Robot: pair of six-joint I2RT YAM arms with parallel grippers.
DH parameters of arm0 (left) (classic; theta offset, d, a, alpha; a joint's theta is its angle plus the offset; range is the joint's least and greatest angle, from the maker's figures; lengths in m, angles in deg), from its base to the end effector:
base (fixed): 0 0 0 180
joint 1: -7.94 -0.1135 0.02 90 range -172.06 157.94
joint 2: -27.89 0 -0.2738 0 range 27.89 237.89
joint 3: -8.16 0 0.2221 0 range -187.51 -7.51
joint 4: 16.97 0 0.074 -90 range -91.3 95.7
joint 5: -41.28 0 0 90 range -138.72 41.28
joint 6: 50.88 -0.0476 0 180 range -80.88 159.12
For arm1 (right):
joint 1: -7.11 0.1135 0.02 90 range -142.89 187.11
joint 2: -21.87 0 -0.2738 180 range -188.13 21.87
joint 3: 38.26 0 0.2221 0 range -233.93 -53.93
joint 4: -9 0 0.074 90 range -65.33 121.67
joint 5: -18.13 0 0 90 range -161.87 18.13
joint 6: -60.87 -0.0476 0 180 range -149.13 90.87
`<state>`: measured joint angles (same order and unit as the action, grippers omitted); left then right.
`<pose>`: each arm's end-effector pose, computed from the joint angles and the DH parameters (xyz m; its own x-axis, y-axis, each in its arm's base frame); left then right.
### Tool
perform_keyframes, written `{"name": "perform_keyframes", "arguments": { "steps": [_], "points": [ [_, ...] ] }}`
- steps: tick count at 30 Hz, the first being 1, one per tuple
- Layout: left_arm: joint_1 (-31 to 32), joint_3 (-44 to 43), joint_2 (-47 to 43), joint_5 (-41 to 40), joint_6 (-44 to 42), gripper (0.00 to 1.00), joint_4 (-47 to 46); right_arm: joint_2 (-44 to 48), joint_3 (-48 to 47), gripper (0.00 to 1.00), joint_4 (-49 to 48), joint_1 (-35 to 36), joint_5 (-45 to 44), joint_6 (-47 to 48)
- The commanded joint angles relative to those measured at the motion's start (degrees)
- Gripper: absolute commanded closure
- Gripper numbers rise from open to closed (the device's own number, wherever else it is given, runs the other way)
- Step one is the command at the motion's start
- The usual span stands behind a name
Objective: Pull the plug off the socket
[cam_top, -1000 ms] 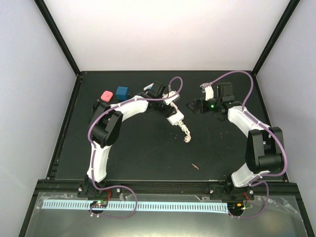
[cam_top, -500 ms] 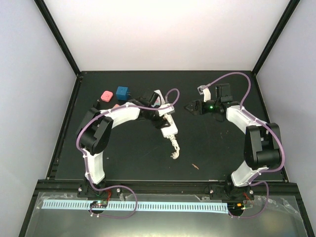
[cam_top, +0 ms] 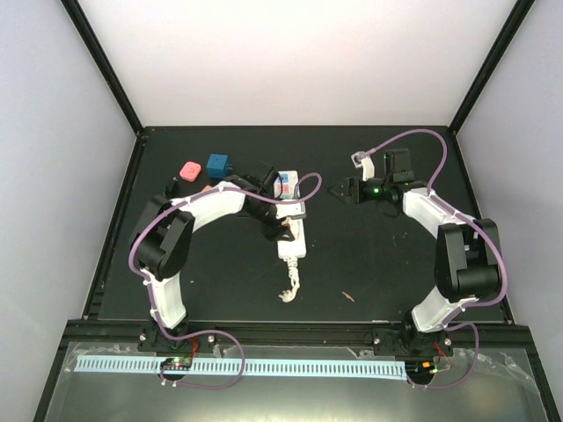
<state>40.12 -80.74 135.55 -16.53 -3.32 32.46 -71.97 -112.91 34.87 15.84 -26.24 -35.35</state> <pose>0.2877 -0.2110 0.1969 -0.1627 0.7771 -0.6079 0.9865 0.1171 -0.1143 0.3150 0.0828 0.2377 -0.7611 -0.0402 -0.6474 -0.5259 0.6226 0.5795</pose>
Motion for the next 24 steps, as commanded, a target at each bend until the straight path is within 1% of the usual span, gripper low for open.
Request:
{"name": "perform_keyframes", "arguments": {
  "steps": [1,4,9,14,17,21,23,24],
  "points": [
    [0.1,-0.2,-3.0,5.3,-8.9,0.63,8.7,-0.9,0.4,0.16,-1.8,0.9,2.0,-0.8],
    [0.4,1.9,-4.7,6.3,-11.9,0.63,9.7,-1.3,0.5,0.22,-2.2,1.9,2.6,-1.4],
    [1.4,4.6,-7.0,7.1,-15.9,0.63,10.2,-2.5,0.0,0.36,-2.6,5.2,3.2,-1.7],
    [2.7,5.1,-7.1,6.0,-17.4,0.63,11.3,-4.8,-1.5,0.52,-1.5,10.5,3.6,-1.0],
    [3.5,6.0,-7.4,4.7,-17.3,0.62,10.6,-6.4,-2.4,0.59,-1.0,13.2,4.1,-0.5],
    [4.2,6.7,-7.7,3.2,-16.7,0.59,9.5,-8.7,-3.3,0.63,-0.4,15.9,4.5,-0.3],
    [4.1,7.4,-8.1,2.1,-16.6,0.54,8.5,-9.7,-3.8,0.64,0.0,16.9,4.7,-0.2],
    [4.2,7.9,-8.4,1.2,-16.4,0.50,7.9,-10.0,-4.0,0.65,0.1,17.4,4.7,-0.2]
  ]
}}
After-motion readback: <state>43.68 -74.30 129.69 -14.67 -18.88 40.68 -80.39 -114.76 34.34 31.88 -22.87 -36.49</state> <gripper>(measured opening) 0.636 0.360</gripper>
